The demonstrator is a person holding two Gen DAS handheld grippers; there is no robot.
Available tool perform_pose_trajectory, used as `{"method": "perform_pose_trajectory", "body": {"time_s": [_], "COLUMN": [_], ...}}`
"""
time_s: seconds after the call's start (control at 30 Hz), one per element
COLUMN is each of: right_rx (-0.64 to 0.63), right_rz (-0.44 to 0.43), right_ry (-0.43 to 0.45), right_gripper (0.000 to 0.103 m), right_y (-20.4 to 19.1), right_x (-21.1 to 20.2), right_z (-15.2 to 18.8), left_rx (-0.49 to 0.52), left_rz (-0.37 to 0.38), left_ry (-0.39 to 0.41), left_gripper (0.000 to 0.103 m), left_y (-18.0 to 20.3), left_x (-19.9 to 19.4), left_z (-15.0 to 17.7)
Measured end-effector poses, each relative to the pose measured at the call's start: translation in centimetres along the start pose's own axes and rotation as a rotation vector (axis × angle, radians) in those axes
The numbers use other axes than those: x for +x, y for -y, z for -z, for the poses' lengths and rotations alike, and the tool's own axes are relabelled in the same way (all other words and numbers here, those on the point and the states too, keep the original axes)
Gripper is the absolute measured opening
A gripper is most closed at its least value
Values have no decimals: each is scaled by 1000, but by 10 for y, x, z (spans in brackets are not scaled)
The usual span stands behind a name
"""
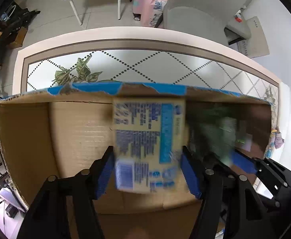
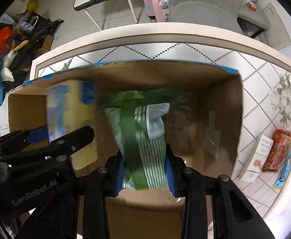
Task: Organize soft objects
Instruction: 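Carry both items into the cardboard box and open both tools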
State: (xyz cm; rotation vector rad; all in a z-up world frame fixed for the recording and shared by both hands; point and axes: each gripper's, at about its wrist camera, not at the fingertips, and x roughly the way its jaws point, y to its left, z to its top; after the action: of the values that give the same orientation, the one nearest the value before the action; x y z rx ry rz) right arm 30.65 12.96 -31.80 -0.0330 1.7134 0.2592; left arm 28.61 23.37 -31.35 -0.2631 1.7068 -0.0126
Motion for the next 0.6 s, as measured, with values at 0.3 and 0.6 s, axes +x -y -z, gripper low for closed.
{"method": "perform_pose_trajectory", "body": {"time_s": [0.3, 0.6], "right_rx": [-20, -23], "right_rz": [49, 34], "right_ry": [34, 51], "right_gripper": [78, 99], "right_y": [2, 1], "right_x": [-14, -36], "right_z": [6, 58], "left_rx": [23, -6], "left_rz": [-35, -85], "left_ry": [42, 144], "left_gripper": [90, 100], "left_y": [-1, -20], "left_x": [-20, -51], "left_z": [9, 50]}}
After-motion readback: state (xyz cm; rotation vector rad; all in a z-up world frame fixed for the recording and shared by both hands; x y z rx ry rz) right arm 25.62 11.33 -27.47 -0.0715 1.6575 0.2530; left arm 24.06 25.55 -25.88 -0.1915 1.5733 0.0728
